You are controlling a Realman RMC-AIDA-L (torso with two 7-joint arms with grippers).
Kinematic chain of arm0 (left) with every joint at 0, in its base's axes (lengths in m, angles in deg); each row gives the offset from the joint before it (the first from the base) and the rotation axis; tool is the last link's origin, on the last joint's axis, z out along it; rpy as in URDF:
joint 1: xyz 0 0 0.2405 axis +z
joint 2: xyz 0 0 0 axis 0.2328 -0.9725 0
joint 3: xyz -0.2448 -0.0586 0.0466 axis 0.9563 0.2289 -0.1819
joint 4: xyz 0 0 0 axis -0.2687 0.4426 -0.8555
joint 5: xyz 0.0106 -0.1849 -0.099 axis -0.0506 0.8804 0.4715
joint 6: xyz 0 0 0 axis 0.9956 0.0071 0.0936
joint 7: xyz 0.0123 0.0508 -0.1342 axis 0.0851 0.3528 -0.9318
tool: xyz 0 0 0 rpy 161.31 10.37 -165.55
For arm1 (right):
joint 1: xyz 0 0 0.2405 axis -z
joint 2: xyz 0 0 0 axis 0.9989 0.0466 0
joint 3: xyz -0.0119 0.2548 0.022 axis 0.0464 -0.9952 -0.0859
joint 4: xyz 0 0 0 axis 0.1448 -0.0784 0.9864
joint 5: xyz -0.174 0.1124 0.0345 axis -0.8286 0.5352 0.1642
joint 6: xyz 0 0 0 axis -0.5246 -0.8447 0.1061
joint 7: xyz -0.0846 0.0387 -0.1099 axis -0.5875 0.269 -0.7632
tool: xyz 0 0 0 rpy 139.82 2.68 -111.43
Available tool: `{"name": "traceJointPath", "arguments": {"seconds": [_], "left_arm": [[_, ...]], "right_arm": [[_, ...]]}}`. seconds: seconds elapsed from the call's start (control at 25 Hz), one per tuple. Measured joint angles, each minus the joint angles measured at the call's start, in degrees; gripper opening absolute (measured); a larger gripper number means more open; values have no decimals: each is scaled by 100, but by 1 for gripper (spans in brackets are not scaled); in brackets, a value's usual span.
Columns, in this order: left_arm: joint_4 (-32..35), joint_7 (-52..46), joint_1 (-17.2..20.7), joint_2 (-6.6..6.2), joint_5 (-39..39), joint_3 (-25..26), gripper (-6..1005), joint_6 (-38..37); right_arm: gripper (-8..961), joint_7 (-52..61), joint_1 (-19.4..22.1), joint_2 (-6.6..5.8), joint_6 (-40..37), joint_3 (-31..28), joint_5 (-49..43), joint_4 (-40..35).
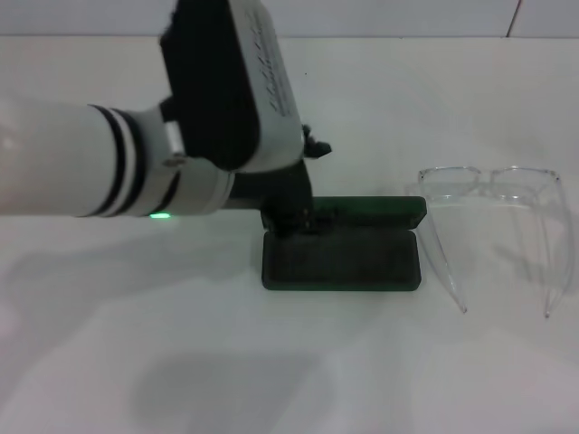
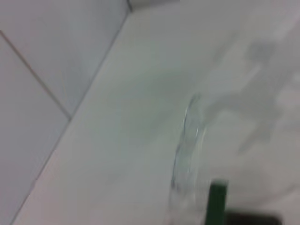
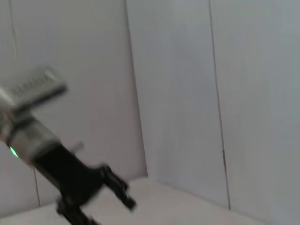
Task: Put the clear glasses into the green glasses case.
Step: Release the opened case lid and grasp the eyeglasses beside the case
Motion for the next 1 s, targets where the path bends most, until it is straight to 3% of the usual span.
{"name": "traceJointPath", "arguments": {"seconds": [0.12, 0.32, 0.4, 0.52, 0.72, 0.88, 1.0], "left_arm": [[260, 251, 61, -4, 964, 501, 687, -448], [266, 879, 164, -6, 3340, 1877, 674, -1382], [-1, 1097, 233, -8, 4327, 2571, 659, -1732], [-655, 1198, 254, -8, 5183, 3466, 637, -2095], [-2285, 1192, 96, -89, 5729, 4745, 599, -2516], [-3277, 1122, -22, -308, 5484, 5240, 567, -2677], [-3603, 987, -55, -416, 5009, 5349, 541, -2665]], "right_arm": [[707, 91, -47, 0, 123, 10, -282, -109], [704, 104, -108, 19, 153, -10, -389, -293], [703, 160, -119, 35, 155, 10, -392, -451], [701, 307, -126, 41, 159, 45, -421, -671], [698, 507, -211, 78, 175, 151, -808, -1117], [696, 788, -383, 92, 338, 476, -1403, -1590], [694, 1121, -494, 109, 466, 725, -1753, -2053]]}}
